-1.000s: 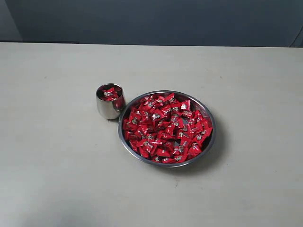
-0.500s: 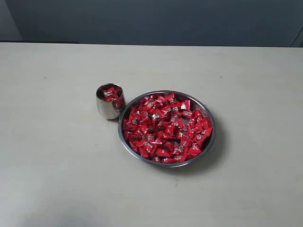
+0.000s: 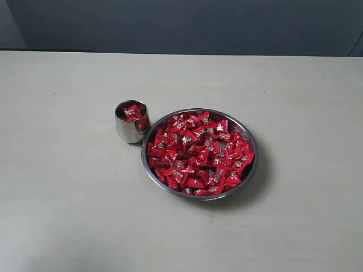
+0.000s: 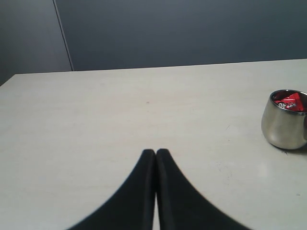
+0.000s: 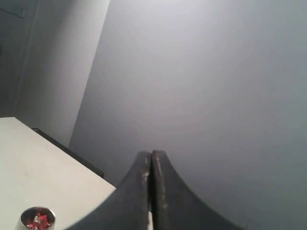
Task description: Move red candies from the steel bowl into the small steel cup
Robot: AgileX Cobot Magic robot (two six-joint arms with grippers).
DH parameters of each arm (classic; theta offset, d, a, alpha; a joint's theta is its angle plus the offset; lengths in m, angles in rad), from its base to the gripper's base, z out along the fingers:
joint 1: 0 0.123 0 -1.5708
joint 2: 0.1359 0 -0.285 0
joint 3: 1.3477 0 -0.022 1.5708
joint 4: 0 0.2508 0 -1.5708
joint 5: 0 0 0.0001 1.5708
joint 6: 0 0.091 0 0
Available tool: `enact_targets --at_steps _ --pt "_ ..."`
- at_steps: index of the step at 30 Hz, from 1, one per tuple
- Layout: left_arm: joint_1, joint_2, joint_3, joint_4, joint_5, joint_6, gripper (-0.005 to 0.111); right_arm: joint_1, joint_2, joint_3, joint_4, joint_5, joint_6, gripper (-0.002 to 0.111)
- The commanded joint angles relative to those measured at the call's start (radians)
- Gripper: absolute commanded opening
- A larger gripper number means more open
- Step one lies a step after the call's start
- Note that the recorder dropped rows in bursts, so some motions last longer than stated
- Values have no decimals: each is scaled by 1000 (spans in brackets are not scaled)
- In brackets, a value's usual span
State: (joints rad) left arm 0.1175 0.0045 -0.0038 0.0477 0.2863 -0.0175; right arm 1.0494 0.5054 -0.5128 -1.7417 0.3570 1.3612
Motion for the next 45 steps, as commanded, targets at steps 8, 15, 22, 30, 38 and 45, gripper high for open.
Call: enact_targets --at_steps 8,15,22,30,38,45 --pt "1 -4 4 -3 -2 -2 0 -1 25 4 36 29 1 -1" --pt "1 -4 4 -3 -2 -2 0 -1 25 4 38 33 -1 -1" --pt "1 -4 4 -3 -2 -2 0 -1 25 4 35 -69 -23 -1" --pt "1 -4 4 -3 -2 -2 0 -455 46 4 84 -513 -17 -1" --pt "1 -4 4 -3 -2 -2 0 -770 46 4 150 -988 -27 -1" --pt "1 -4 4 -3 -2 -2 0 -830 78 4 9 -875 284 -1"
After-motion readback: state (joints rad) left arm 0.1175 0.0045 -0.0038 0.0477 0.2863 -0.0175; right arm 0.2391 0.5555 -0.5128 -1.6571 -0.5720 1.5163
